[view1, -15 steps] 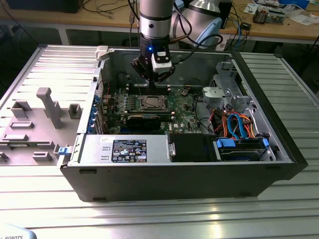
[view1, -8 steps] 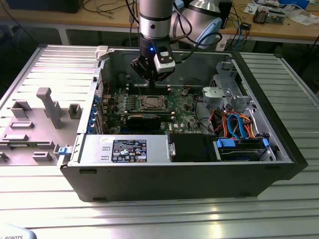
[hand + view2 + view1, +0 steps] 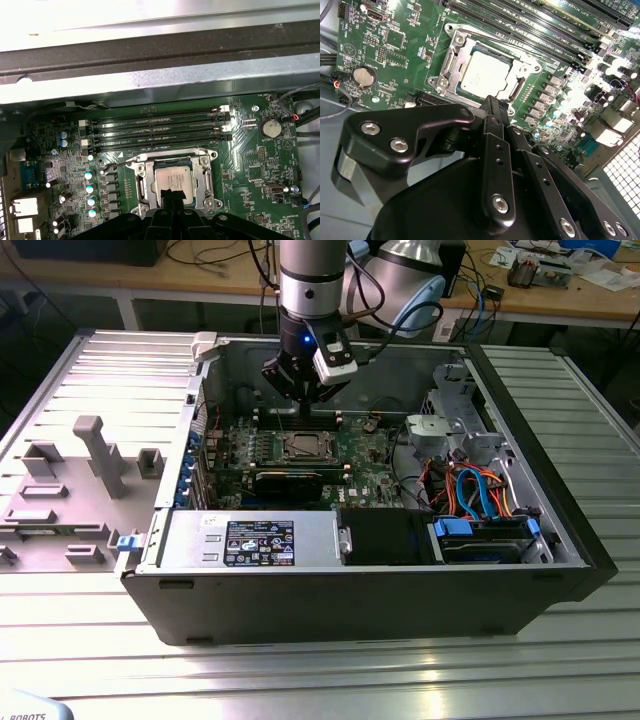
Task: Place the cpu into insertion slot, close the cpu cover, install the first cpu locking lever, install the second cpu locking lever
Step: 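Install the first cpu locking lever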
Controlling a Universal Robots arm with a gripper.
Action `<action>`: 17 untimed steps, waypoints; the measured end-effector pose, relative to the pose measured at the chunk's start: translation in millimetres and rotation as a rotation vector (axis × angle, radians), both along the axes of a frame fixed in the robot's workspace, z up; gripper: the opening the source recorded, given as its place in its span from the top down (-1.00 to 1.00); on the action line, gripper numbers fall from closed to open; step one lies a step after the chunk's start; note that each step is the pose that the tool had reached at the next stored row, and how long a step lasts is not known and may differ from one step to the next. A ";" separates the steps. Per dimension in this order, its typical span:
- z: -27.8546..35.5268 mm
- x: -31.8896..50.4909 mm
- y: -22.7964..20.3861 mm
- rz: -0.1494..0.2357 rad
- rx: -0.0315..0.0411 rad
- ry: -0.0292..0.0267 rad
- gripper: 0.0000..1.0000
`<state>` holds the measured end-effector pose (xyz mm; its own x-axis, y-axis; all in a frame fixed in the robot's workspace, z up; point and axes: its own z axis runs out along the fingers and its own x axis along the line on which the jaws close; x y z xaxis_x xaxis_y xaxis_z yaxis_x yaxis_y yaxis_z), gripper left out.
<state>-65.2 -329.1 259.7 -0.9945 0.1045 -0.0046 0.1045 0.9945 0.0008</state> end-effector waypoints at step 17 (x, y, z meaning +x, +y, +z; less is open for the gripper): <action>0.0 -12.8 -0.2 0.010 0.0058 -0.0002 0.79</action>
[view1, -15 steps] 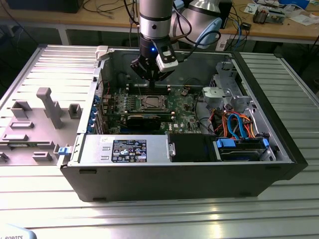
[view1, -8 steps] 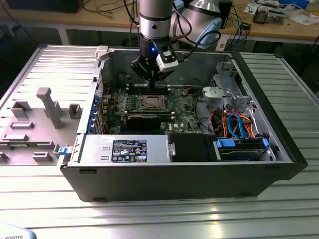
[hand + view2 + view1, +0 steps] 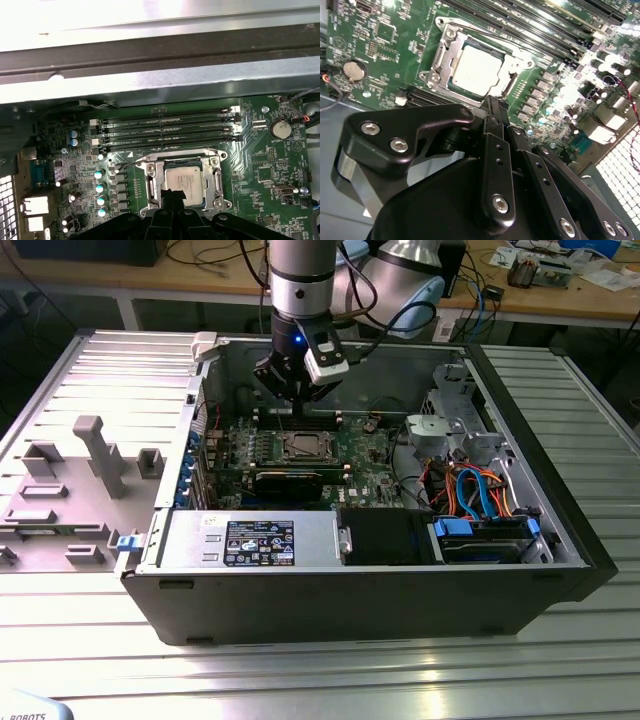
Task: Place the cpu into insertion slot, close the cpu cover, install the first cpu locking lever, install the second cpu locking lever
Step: 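Install the first cpu locking lever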
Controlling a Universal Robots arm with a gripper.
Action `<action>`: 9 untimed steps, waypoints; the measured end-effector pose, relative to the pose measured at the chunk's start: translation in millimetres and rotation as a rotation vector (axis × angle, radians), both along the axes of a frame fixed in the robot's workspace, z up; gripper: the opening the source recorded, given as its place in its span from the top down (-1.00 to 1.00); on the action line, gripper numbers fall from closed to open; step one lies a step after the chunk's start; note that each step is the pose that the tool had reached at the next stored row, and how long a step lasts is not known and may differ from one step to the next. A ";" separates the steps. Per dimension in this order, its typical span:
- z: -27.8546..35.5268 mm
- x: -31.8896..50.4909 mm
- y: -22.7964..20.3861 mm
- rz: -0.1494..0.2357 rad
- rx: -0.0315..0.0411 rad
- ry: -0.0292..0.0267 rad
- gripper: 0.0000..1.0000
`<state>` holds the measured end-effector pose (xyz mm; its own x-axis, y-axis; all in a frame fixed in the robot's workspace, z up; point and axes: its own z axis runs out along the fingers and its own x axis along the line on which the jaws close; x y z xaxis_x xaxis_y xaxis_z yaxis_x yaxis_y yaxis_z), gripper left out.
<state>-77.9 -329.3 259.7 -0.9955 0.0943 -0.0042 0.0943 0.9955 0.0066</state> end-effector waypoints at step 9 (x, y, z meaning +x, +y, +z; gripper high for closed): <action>0.0 -1.5 0.0 0.000 0.0000 -0.0003 0.79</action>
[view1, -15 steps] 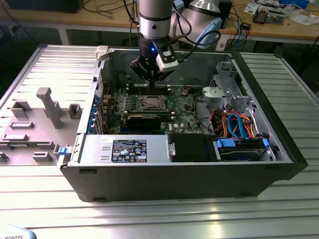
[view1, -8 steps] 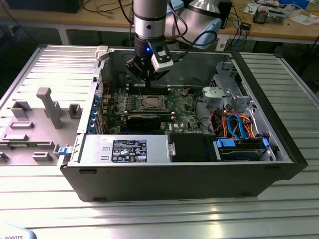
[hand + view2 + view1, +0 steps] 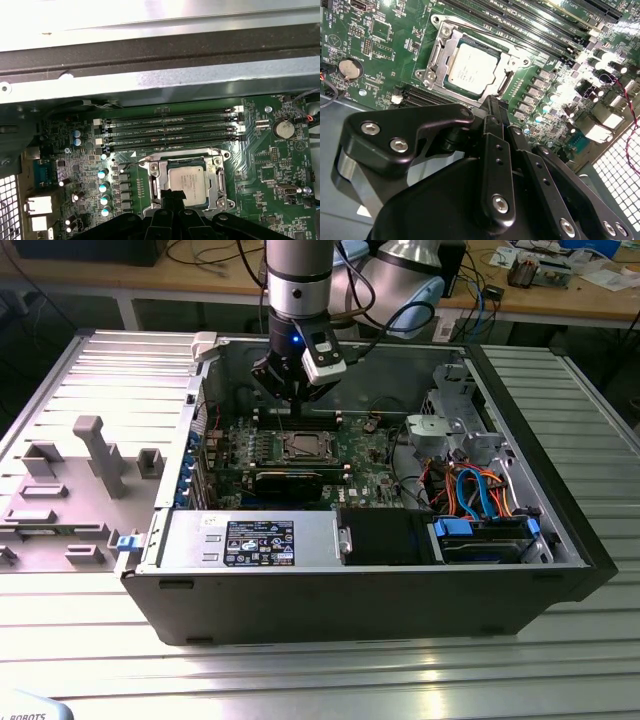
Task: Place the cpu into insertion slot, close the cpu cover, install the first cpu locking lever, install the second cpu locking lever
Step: 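Install the first cpu locking lever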
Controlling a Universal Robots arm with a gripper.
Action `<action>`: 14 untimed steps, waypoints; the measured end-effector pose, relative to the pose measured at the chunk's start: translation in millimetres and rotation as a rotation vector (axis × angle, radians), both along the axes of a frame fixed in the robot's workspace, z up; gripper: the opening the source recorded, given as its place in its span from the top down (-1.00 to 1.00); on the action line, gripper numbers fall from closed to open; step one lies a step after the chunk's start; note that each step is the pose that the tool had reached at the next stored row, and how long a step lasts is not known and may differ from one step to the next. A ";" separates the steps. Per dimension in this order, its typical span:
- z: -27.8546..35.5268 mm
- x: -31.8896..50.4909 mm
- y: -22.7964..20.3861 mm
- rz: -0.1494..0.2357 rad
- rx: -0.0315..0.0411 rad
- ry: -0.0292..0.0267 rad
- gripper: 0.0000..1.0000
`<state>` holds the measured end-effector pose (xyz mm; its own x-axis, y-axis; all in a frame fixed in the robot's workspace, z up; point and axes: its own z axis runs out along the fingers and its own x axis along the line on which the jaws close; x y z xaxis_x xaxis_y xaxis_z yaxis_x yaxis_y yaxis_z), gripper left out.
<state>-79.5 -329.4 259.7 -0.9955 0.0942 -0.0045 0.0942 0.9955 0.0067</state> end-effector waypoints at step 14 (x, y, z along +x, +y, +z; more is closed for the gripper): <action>0.0 -13.0 -0.7 0.002 0.0004 -0.0036 0.79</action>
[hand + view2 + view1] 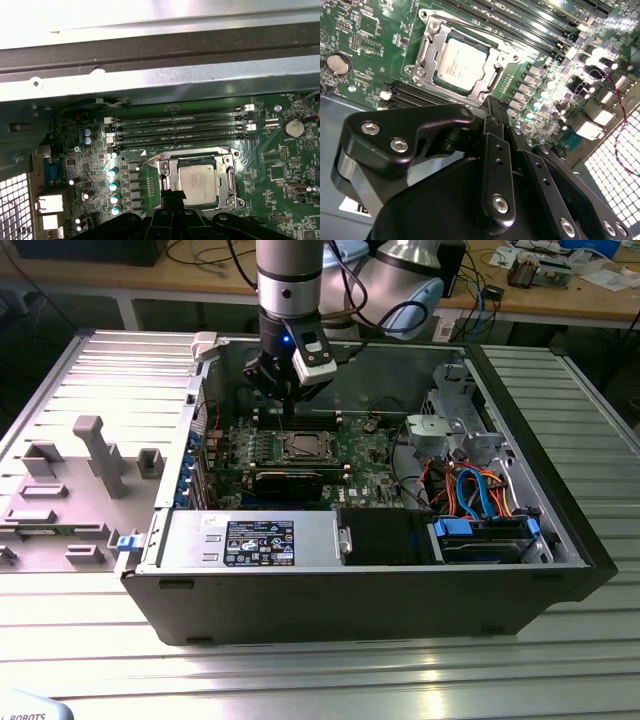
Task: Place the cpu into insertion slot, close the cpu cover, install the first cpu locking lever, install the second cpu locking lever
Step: 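Install the first cpu locking lever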
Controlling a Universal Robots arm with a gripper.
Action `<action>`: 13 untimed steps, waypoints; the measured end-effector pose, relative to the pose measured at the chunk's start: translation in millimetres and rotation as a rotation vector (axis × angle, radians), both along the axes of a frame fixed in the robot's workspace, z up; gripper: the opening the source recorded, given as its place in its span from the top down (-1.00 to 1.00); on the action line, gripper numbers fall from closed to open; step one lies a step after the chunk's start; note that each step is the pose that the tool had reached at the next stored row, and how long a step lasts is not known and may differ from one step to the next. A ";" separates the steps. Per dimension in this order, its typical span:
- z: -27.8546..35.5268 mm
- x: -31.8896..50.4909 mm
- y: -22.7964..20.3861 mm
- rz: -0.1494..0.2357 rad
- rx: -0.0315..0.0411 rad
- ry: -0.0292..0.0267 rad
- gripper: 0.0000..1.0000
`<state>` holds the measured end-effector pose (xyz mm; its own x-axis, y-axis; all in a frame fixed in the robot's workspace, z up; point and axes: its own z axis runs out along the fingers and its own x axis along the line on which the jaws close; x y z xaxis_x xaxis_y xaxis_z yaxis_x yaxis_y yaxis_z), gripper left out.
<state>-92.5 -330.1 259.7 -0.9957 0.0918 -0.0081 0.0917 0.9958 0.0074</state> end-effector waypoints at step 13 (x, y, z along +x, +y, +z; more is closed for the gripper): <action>-0.9 -19.6 0.0 0.129 0.0016 -0.0001 0.79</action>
